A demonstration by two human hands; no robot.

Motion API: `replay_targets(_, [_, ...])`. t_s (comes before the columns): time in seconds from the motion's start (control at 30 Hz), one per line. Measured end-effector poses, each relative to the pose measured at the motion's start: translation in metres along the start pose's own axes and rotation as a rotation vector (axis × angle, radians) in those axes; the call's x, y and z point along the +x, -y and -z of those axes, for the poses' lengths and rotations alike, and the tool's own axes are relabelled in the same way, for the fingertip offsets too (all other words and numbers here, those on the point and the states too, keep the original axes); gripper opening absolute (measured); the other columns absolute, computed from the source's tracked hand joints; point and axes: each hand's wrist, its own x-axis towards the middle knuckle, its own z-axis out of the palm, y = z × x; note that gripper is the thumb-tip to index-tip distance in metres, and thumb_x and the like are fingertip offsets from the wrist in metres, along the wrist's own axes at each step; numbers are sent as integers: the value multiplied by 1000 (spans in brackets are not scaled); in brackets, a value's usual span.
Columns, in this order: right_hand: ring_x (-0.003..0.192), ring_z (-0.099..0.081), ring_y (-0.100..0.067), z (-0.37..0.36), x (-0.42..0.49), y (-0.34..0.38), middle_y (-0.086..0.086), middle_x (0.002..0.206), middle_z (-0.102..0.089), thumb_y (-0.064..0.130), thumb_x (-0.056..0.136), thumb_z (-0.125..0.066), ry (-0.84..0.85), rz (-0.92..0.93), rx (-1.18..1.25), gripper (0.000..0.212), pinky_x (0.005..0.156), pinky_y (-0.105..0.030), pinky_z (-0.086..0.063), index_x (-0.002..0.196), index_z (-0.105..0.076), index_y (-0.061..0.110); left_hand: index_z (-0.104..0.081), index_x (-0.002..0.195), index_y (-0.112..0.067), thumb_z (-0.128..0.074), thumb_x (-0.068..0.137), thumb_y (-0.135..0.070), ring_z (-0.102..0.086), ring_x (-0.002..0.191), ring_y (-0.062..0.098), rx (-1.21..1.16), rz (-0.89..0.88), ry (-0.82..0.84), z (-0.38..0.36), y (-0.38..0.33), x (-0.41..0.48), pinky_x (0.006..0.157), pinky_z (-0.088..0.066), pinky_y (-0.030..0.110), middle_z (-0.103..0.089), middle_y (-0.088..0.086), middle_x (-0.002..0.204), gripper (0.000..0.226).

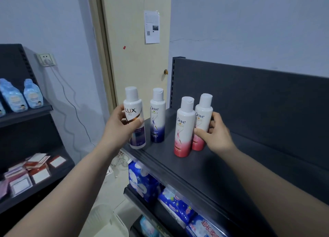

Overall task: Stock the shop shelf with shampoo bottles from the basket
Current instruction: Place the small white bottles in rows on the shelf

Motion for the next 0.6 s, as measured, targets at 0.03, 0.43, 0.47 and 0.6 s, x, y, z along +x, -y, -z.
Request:
replay_targets(0.03, [93, -66, -13, 1, 0, 0, 11, 100, -66, 30, 77, -75, 11, 5, -2, 54, 89, -42, -52, 122, -44, 34, -53, 117, -25, -70, 84, -8, -62, 90, 13, -5, -4, -13, 1, 1, 7, 76, -53, 30, -63, -3, 104, 41])
replay_targets(0.43, [121, -50, -2, 26, -32, 28, 5, 135, -51, 30, 96, -52, -197, 195, 57, 42, 100, -24, -42, 136, -41, 33, -54, 119, -16, -72, 83, -15, -61, 93, 7, 37, -8, 76, -35, 23, 103, 74, -48, 22, -64, -4, 108, 40])
replay_targets(0.47, [124, -48, 1, 27, -37, 31, 8, 136, -50, 37, 93, -51, -218, 244, 40, 43, 102, -25, -41, 135, -41, 34, -56, 116, -15, -72, 83, -13, -60, 89, 4, 53, -13, 109, -42, 25, 108, 73, -48, 21, -64, -7, 105, 37])
replay_targets(0.6, [128, -45, 1, 27, -58, 41, 24, 134, -47, 45, 91, -45, -220, 420, -65, 46, 103, -18, -36, 135, -43, 32, -60, 109, -16, -70, 84, -10, -59, 84, 6, 184, -33, 269, -64, 32, 119, 73, -51, 22, -65, -4, 101, 27])
